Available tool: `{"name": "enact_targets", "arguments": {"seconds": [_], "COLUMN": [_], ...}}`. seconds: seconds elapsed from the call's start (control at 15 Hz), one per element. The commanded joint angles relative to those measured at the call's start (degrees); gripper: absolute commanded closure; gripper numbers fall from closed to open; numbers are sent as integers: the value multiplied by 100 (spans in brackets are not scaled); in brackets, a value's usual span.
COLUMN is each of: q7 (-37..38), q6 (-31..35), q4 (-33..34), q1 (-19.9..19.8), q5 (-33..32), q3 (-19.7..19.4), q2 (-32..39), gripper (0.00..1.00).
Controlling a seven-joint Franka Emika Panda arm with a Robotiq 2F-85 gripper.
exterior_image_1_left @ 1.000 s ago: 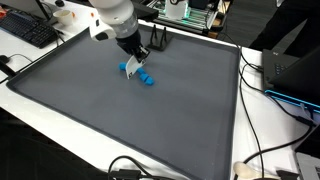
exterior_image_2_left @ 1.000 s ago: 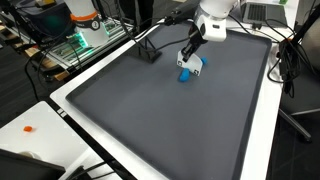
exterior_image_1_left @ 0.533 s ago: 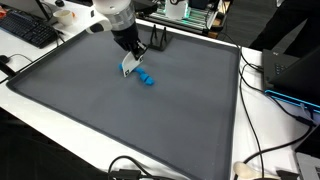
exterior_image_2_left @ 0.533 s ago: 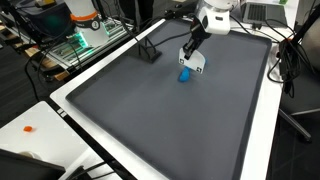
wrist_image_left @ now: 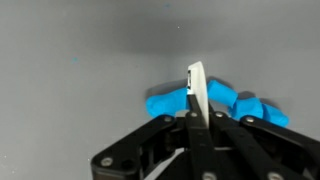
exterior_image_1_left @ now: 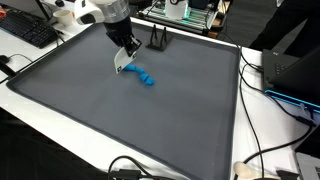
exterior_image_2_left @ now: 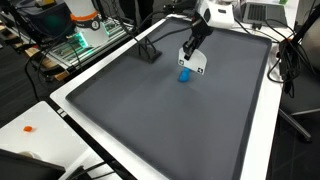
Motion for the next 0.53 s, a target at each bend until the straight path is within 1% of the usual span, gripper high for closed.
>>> {"name": "enact_targets", "arguments": {"seconds": [0.0,0.47], "q7": [-72,-259], "q6": [-41,-15], "q4": [50,103], "q1": [-22,-15], "q5": [-179,-293], "q3": [-1,28], "q2": [60,204], "gripper": [99,99]}}
